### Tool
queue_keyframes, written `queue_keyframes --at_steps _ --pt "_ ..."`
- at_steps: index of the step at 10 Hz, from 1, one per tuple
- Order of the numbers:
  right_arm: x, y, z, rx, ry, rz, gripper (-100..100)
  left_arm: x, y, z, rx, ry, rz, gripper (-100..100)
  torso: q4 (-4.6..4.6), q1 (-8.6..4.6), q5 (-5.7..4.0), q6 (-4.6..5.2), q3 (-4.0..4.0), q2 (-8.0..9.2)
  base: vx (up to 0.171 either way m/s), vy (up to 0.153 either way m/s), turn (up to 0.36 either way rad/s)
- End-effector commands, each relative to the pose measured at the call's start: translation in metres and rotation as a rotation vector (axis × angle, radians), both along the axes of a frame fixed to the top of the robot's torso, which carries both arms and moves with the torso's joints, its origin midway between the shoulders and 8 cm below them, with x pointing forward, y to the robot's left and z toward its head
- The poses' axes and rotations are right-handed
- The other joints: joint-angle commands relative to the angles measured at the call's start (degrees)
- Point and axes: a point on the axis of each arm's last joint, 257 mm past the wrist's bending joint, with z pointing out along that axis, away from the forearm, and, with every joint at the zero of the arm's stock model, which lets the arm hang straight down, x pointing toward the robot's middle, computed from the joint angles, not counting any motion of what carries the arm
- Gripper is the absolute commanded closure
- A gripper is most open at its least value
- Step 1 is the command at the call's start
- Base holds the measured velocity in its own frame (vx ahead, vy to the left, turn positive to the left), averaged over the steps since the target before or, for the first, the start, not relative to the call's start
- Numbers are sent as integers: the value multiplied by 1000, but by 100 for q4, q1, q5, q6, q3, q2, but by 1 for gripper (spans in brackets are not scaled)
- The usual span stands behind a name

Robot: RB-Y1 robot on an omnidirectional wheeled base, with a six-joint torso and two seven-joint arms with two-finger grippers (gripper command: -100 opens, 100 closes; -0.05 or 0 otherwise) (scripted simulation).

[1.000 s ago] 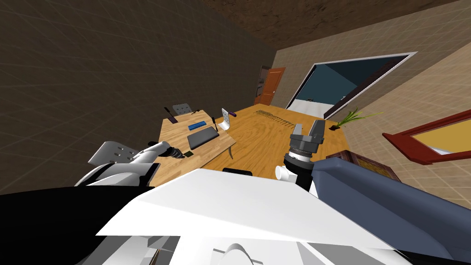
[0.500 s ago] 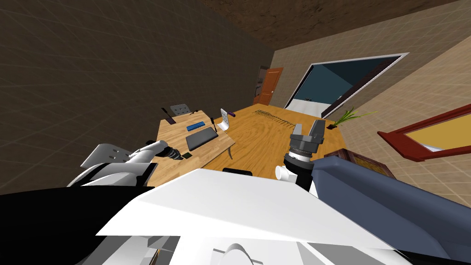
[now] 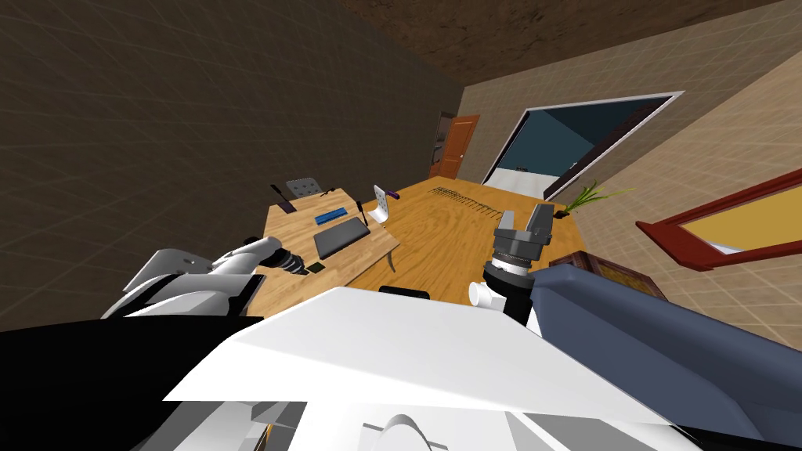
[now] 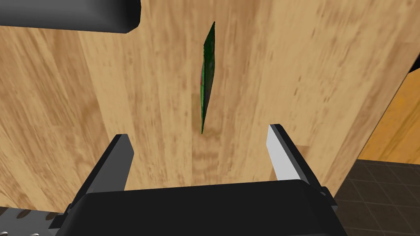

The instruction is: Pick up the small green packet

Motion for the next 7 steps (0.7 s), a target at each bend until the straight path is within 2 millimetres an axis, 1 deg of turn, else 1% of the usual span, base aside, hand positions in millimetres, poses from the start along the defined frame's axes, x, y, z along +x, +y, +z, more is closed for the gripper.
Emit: queue_keyframes --at_steps 1,3,4,5,6,7 --pt "0 0 0 0 0 0 0 -7 -3 3 -17 25 -12 -100 0 0 0 0 0 0 16 8 -31" --pt "0 0 0 0 0 0 0 -12 -6 5 -33 51 -26 -100 0 1 0 0 0 -1 26 7 -26" --pt "0 0 0 0 0 0 0 -9 -5 4 -26 41 -21 -100 -1 0 0 0 -3 -5 17 3 -6" --pt "0 0 0 0 0 0 0 -10 -5 4 -29 43 -22 0 -1 -1 0 -1 -1 -1 0 0 0" --pt "0 0 0 0 0 0 0 13 -31 -7 -46 51 -45 -100 1 -2 0 -1 2 3 -26 71 293" --pt "0 0 0 0 0 0 0 13 -36 -12 -52 57 -51 -100 2 21 5 -8 6 12 -29 86 150"
